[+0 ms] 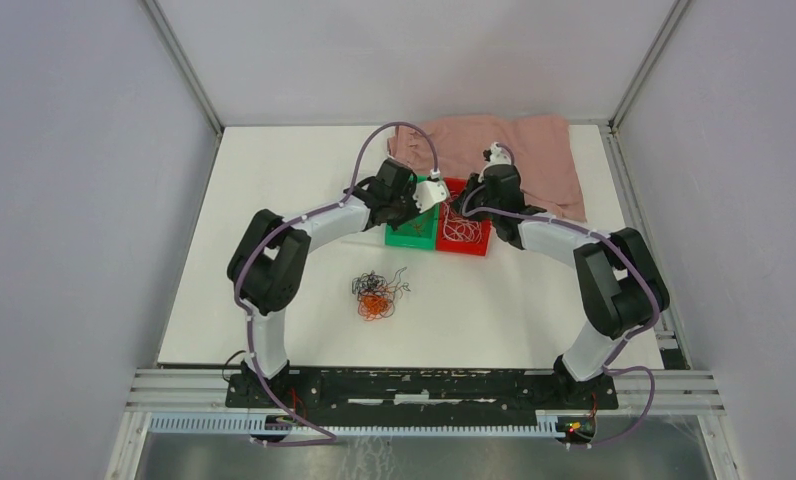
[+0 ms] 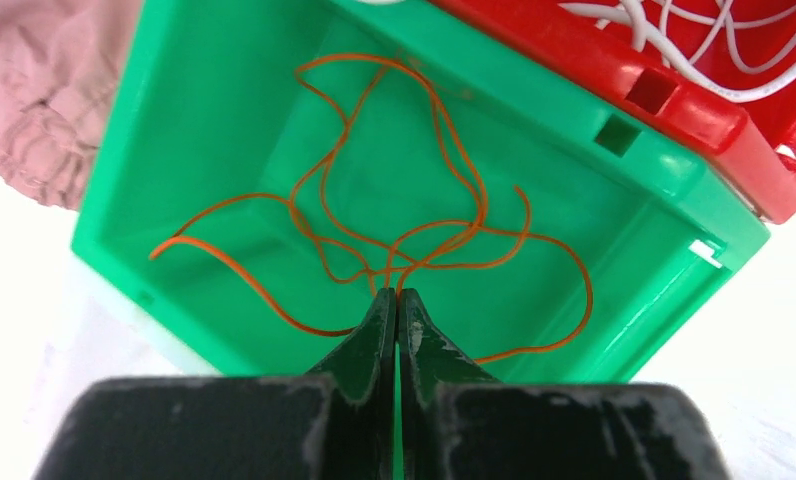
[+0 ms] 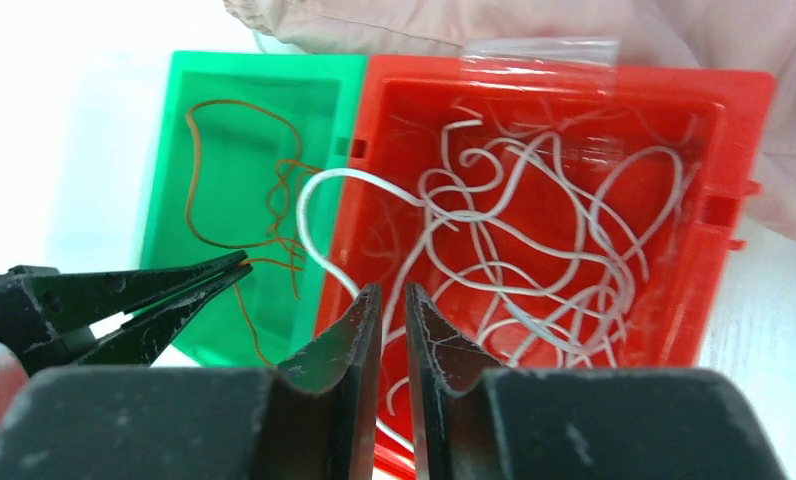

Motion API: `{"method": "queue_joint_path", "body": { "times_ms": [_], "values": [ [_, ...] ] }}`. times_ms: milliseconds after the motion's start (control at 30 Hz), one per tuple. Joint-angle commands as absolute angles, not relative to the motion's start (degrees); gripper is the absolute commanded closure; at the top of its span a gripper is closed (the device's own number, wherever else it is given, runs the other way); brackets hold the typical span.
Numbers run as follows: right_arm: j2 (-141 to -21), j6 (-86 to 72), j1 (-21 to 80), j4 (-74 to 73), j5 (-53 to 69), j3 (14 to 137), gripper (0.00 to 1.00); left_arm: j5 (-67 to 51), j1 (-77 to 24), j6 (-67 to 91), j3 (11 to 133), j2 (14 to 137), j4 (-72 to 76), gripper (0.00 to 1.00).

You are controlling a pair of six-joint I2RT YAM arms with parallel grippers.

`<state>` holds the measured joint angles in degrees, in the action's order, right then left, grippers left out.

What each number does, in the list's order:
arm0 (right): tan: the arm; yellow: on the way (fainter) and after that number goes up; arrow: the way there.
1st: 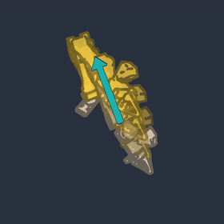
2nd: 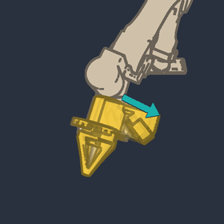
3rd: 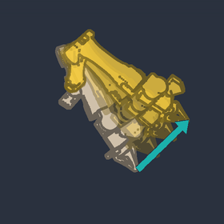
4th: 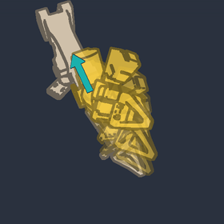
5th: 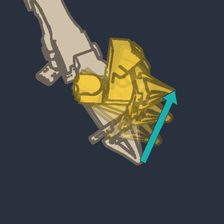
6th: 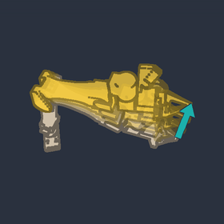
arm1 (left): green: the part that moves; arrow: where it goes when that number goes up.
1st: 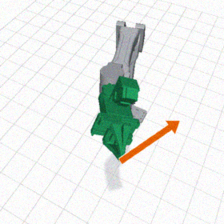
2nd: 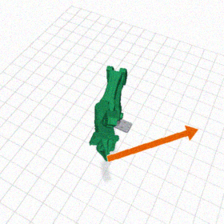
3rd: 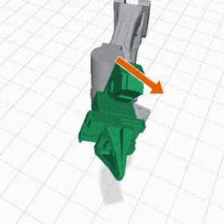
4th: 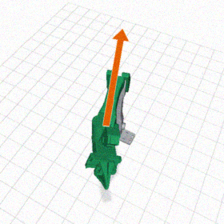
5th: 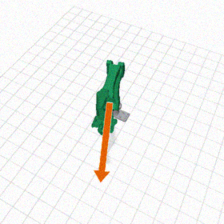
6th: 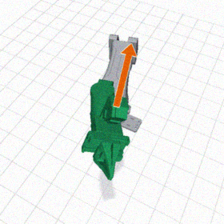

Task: Untangle the cables
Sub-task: Adjust the bin at the center of the board.

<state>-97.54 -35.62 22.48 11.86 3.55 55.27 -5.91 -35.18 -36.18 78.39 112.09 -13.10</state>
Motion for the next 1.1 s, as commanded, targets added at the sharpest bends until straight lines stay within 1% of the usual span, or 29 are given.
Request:
{"method": "queue_joint_path", "body": {
  "times_ms": [0, 67, 133, 167, 200, 233, 300, 333, 367, 500, 567, 633, 667, 700, 733, 800, 867, 967, 1000, 1067],
  "values": [
    [-98.4, -35.6, 22.3, 7.7, -0.2, 58.6, 0.84, -5.1, -35.2, -38.4, 77.0, 111.9, -11.2, 0.97],
    [-100.5, -35.5, 22.3, 7.0, -0.3, 59.9, 0.89, -5.4, -35.1, -37.9, 77.3, 111.6, -11.3, 0.97],
    [-102.2, -35.6, 22.3, 6.9, 0.0, 60.7, 0.92, -6.5, -35.1, -36.9, 78.0, 111.0, -11.5, 0.97],
    [-102.9, -35.7, 22.3, 6.9, 0.2, 61.0, 0.92, -7.3, -35.1, -36.6, 78.5, 110.8, -11.9, 0.95],
    [-103.5, -35.8, 22.3, 7.0, 0.4, 61.2, 0.93, -8.0, -35.2, -36.1, 79.1, 110.6, -12.6, 0.87],
    [-104.0, -36.0, 22.2, 7.0, 0.6, 61.3, 0.93, -8.7, -35.2, -35.9, 79.9, 110.5, -13.6, 0.74],
    [-104.3, -36.5, 22.3, 7.2, 0.8, 61.0, 0.94, -10.0, -35.2, -35.6, 81.1, 110.2, -15.1, 0.51],
    [-104.1, -36.6, 22.4, 7.6, 0.9, 60.7, 0.94, -10.5, -35.2, -35.6, 81.5, 109.9, -15.5, 0.42],
    [-103.6, -36.5, 22.4, 7.9, 0.8, 60.3, 0.94, -11.2, -35.2, -35.6, 82.1, 109.6, -16.0, 0.37],
    [-100.3, -35.8, 22.4, 8.3, -1.2, 58.8, 0.93, -14.1, -35.1, -34.4, 87.4, 108.1, -19.7, 0.23],
    [-98.6, -34.9, 22.4, 7.9, -1.8, 58.8, 0.92, -15.8, -35.1, -34.6, 91.4, 107.8, -24.6, 0.20],
    [-96.8, -34.4, 22.4, 7.1, -1.8, 58.8, 0.87, -17.3, -34.9, -34.6, 96.1, 107.9, -29.3, 0.17],
    [-96.1, -34.3, 22.4, 7.1, -1.7, 58.7, 0.82, -18.0, -34.9, -34.7, 98.2, 107.8, -31.4, 0.14],
    [-95.3, -34.2, 22.4, 7.3, -1.5, 58.4, 0.73, -18.7, -34.7, -35.1, 100.0, 107.7, -33.6, 0.11],
    [-94.6, -34.0, 22.5, 7.7, -1.1, 58.0, 0.68, -19.4, -34.6, -35.5, 101.5, 107.3, -35.6, 0.07],
    [-93.5, -33.7, 22.4, 8.4, -0.1, 57.3, 0.60, -21.4, -34.1, -36.3, 104.4, 106.6, -39.2, 0.04],
    [-93.1, -33.4, 22.5, 9.2, 1.4, 56.9, 0.56, -22.6, -33.4, -36.7, 106.9, 106.1, -42.8, 0.01],
    [-93.7, -32.7, 23.3, 10.3, 4.2, 57.2, 0.55, -23.4, -31.8, -36.8, 109.6, 105.5, -48.0, 0.00],
    [-94.0, -32.6, 23.6, 10.9, 5.4, 57.3, 0.55, -23.4, -31.0, -36.7, 109.5, 105.0, -49.0, 0.00],
    [-94.6, -32.2, 24.6, 12.0, 6.7, 57.8, 0.52, -23.7, -28.4, -36.4, 107.5, 103.4, -49.9, 0.00]
  ]
}}
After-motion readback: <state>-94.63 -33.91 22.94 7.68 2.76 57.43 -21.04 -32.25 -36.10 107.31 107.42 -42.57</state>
